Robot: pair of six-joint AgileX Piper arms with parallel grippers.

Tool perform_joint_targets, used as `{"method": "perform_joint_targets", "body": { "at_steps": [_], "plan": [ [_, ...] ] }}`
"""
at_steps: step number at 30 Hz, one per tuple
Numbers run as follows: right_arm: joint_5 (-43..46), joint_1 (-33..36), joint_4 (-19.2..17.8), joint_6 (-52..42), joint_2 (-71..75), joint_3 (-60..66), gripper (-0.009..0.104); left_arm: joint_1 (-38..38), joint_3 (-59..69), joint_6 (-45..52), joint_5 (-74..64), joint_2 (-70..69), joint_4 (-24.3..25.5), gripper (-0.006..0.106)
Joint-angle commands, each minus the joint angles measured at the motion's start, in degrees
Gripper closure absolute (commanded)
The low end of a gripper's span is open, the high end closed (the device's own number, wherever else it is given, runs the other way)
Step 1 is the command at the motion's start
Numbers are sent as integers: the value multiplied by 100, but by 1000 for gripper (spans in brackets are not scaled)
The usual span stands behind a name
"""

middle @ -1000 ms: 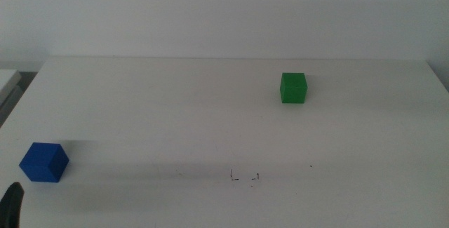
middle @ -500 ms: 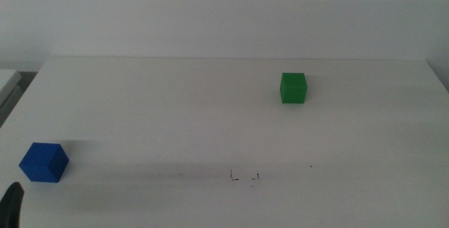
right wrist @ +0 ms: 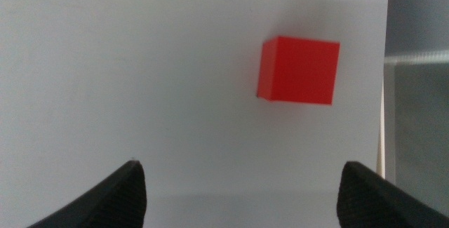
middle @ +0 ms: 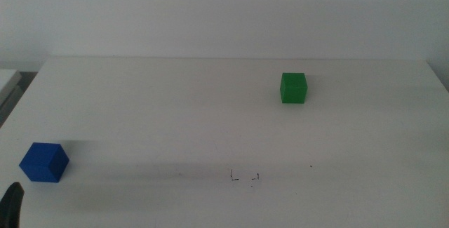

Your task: Stack red cubes first, then green, then blue cubes in a specific spot.

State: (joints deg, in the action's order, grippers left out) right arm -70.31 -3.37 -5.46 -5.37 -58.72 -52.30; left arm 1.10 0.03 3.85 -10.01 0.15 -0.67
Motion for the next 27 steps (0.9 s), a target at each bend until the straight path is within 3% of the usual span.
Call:
{"method": "perform_joint_targets", "body": {
  "at_steps": [1, 6, 11, 27],
  "plan": [
    [35, -232, -140, -65, -285, 25, 5, 4, -3, -20, 80, -15, -17, 8],
    [339, -952, -128, -465, -710, 25, 5, 4, -3, -20, 80, -15, -17, 8],
    [990, -1422, 230, -819, -1071, 25, 5, 4, -3, -20, 80, -15, -17, 8],
    [1807, -1718, 158, -965, -2418, 25, 6, 4, -3, -20, 80, -15, -17, 8]
  ]
}}
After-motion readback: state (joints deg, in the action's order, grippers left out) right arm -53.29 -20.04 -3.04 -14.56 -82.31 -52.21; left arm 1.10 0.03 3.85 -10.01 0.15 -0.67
